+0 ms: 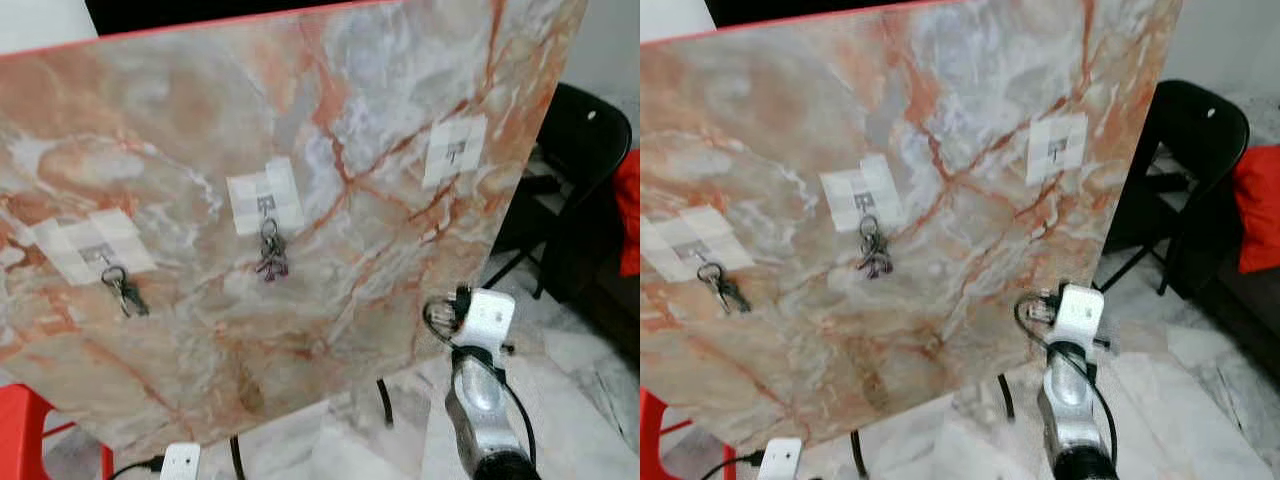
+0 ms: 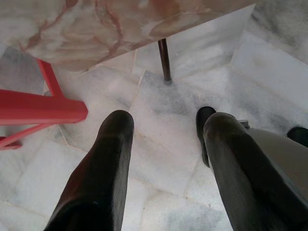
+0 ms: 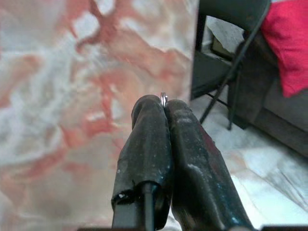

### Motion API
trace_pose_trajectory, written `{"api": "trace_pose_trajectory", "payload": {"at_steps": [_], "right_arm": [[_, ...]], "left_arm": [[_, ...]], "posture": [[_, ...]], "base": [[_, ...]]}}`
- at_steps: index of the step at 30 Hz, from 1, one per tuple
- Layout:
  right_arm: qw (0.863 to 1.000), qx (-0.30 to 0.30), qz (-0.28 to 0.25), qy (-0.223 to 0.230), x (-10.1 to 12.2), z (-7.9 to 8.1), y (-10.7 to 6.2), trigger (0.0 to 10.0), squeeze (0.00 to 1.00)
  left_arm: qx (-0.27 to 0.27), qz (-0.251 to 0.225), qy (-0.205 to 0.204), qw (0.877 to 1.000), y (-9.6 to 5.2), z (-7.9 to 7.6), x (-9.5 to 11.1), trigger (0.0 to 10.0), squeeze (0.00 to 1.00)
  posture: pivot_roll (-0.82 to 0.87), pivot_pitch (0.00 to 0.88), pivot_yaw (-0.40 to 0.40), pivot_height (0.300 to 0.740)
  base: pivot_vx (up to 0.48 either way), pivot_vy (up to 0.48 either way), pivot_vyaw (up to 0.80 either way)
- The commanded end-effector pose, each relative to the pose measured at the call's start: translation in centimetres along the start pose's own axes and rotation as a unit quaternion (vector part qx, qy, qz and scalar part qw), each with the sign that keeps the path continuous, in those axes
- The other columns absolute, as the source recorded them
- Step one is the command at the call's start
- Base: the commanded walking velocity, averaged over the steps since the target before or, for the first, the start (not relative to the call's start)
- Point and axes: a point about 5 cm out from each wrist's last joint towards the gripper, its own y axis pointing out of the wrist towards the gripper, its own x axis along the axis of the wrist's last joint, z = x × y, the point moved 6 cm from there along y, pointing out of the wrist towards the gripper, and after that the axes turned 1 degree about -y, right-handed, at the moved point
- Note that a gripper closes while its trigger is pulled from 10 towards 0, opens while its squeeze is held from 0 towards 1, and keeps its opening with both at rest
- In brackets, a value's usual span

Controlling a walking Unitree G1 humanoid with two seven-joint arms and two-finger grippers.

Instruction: Hang keys on a hook

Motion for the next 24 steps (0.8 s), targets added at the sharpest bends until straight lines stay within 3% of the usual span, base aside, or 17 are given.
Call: {"api": "trace_pose_trajectory", "payload": {"at_steps": [1, 6, 13, 24], "right_arm": [[1.000, 0.006, -0.010, -0.004, 0.2, -0.1, -0.4, 10.0, 0.00], [1.000, 0.007, -0.006, -0.002, -0.1, -0.2, -0.7, 10.0, 0.00], [1.000, 0.016, -0.011, 0.010, 0.8, 0.8, -0.3, 10.0, 0.00], [1.000, 0.009, 0.000, 0.013, -0.1, 0.5, -1.0, 10.0, 0.00]], "left_arm": [[0.000, 0.009, 0.007, 1.000, -0.1, 0.2, -0.6, 10.0, 0.00], [-0.002, 0.009, 0.008, 1.000, -0.1, 0.1, -0.6, 10.0, 0.00], [-0.003, 0.009, 0.008, 1.000, -0.1, 0.1, -0.6, 10.0, 0.00], [-0.006, 0.008, 0.006, 1.000, -0.1, 0.0, -0.7, 10.0, 0.00]], "posture": [[-0.01, 0.011, 0.029, 0.740], [-0.01, 0.011, 0.029, 0.740], [-0.01, 0.009, 0.024, 0.740], [-0.01, 0.000, 0.025, 0.740]], "base": [[0.000, 0.000, 0.00], [0.052, 0.000, 0.00], [0.323, 0.000, 0.00], [0.350, 0.000, 0.00]]}}
